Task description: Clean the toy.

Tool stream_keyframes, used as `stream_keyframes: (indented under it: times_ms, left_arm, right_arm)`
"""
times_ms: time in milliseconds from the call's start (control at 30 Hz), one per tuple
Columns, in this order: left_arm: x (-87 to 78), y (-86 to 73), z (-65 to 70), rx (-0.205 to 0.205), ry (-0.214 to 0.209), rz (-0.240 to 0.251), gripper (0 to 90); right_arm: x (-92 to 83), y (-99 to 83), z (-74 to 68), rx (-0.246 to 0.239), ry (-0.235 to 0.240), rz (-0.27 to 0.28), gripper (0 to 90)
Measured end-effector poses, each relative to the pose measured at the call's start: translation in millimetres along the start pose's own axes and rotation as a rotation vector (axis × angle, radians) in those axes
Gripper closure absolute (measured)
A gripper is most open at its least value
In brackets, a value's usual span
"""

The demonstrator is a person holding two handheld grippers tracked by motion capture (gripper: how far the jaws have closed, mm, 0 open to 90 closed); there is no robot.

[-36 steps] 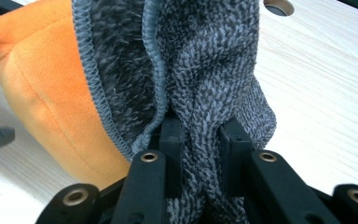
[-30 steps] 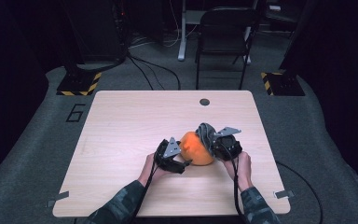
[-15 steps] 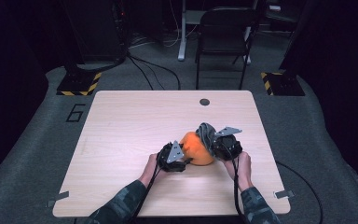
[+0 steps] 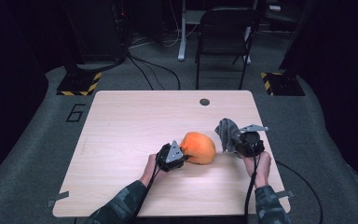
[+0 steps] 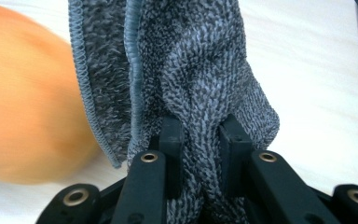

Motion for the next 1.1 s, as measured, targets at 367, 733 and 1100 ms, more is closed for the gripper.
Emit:
stream_keyframes:
  times_ms: [367,733,1100]
  left_arm:
    - [-1.1,-0.6,0.7,-0.001,0.003,0.026,69.9]
    - [-7.3,7.4,0.5,-0.030,0.009,0.060,75.3]
    - [-26.6,23.8,-11.1,-0.232,-0.041,0.089,75.5]
  right_arm:
    - [11.9,-13.3,23.3,0.072,-0.009,-0.051,74.7]
    - [11.0,-12.7,23.9,0.067,-0.007,-0.047,74.6]
    - [6.9,-11.2,25.5,0.073,-0.008,-0.032,74.7]
Point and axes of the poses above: each handheld gripper's, and its own axes: x roughly forward along the jaws, y roughly out of its top, z roughly to its right, the point moved 1 cm from there along x, roughly forward along the jaws, and after that the axes turned 2 degrees about y, right-handed, at the moved point
